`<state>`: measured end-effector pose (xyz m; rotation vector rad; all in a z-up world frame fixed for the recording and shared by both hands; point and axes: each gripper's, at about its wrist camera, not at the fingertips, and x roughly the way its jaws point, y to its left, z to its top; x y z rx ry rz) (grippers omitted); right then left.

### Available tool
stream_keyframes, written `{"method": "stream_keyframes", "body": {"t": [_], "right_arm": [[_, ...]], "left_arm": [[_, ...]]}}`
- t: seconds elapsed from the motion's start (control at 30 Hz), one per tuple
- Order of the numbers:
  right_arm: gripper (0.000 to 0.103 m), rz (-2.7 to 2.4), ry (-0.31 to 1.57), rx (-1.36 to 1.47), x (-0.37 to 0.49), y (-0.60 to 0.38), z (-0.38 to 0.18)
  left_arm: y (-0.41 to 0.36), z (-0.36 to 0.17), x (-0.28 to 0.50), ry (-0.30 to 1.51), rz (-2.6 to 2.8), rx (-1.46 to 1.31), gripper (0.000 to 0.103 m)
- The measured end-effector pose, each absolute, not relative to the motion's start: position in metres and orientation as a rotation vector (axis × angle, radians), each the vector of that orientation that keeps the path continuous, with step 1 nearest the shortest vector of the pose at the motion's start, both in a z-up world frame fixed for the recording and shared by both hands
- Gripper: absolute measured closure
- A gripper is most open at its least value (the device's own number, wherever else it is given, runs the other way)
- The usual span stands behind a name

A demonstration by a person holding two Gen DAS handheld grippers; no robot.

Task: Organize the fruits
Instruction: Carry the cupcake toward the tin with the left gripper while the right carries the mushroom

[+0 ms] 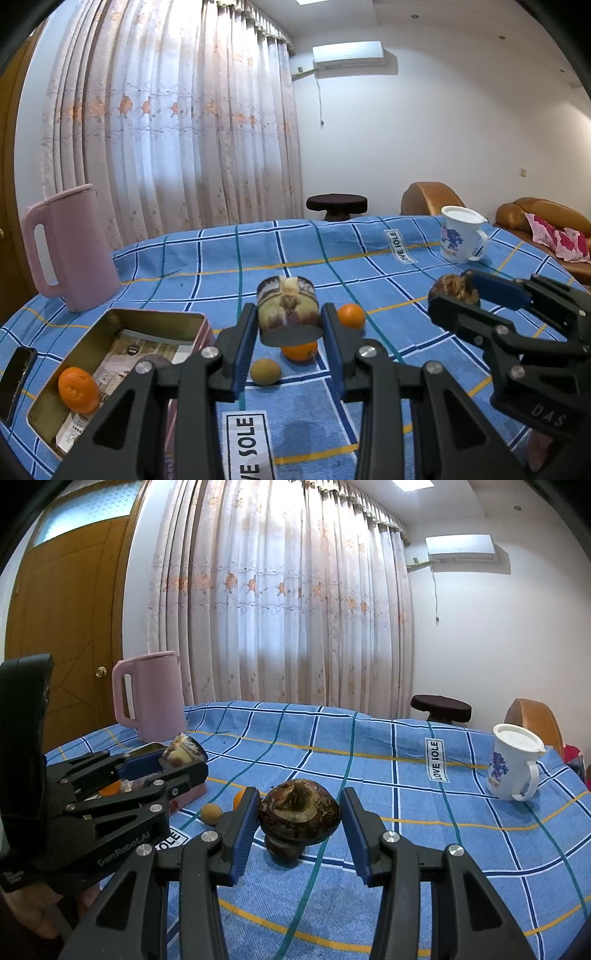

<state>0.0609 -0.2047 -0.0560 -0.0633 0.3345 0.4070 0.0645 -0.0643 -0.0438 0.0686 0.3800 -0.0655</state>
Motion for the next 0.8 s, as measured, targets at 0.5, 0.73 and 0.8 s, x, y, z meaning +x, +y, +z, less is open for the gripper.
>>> {"method": "stream_keyframes", "body": {"t": [0.5, 0.73, 0.8], "right_arm": [[0.056, 0.467, 0.376, -0.071, 0.073, -0.177, -0.048], [0.056, 0.582, 0.365, -0.1, 0.077, -0.125, -0.032], [0.056, 0.614, 0.367, -0.107, 0.079, -0.111, -0.031]], "left_arm": [[-0.03, -0.034, 0.058, 0.412, -0.036, 0.028, 0.067], [0.019, -0.028, 0.056, 0.447, 0.054, 0.008, 0.067], [0.034, -0.029, 0.056, 0.464, 0.085, -0.001, 0.067]]}}
